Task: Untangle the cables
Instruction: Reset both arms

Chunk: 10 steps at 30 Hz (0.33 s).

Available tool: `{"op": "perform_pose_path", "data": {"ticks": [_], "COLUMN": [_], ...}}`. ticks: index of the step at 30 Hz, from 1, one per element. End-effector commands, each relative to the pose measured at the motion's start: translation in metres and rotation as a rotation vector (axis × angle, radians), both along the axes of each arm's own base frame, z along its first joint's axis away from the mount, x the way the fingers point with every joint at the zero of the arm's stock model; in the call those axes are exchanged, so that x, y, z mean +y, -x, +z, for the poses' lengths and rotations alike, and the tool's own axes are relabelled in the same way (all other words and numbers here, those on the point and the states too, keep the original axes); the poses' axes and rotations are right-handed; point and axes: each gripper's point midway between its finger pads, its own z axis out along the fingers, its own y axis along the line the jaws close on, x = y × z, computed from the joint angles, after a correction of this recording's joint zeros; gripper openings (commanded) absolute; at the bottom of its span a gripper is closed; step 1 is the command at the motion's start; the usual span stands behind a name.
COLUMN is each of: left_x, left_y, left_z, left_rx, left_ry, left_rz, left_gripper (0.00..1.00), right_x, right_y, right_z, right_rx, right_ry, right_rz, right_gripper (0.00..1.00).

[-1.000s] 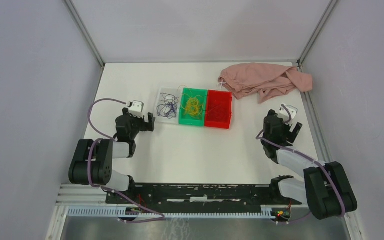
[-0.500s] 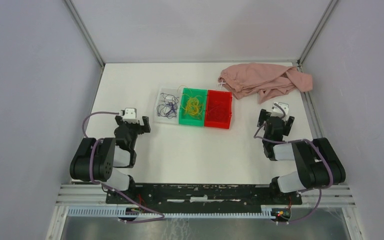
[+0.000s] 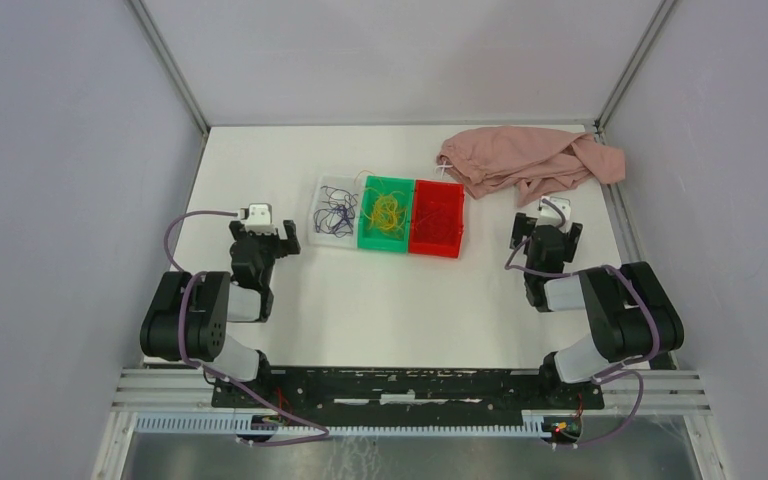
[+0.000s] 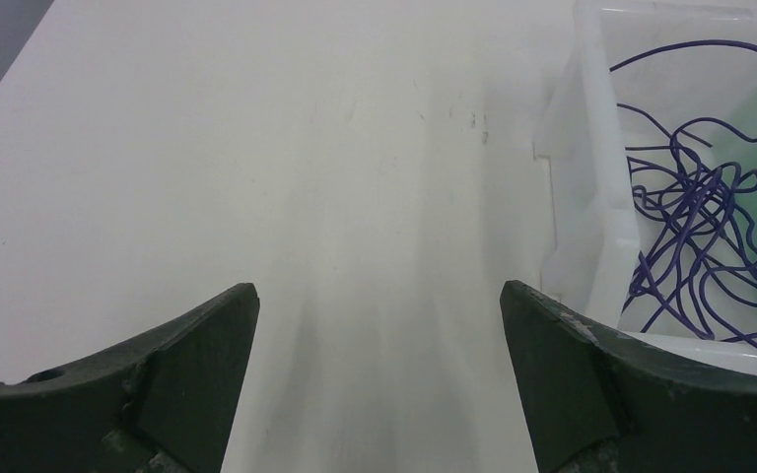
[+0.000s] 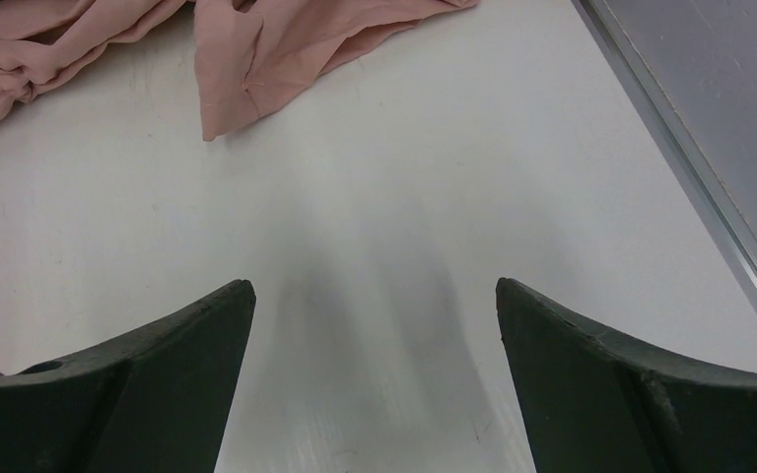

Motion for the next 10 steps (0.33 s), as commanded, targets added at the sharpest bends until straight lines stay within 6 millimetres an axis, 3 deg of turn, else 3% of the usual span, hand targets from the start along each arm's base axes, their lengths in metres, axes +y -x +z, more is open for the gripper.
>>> {"op": "perform_pose_path", "data": {"ticks": [1,10], "left_x": [0.0024,0.0024], "left_y": [-0.0043,-0.0049], "left_z": [0.0098,0.0100], "left_rx": [-0.037,-0.037], "left_ry": [0.028,0.030], "left_rz": [0.029,0.030], "left_gripper": [0.99,0.99], "right_x": [0.0021,0.0025], "right_y": [-0.0125,-0.0126], "right_z": [0.0211,0.0210], "right_rx": [-0.072,-0.072], "right_ry": [-0.014,-0.014], "right_rz": [0.009,0.010], "right_gripper": [0.99,0.99]}}
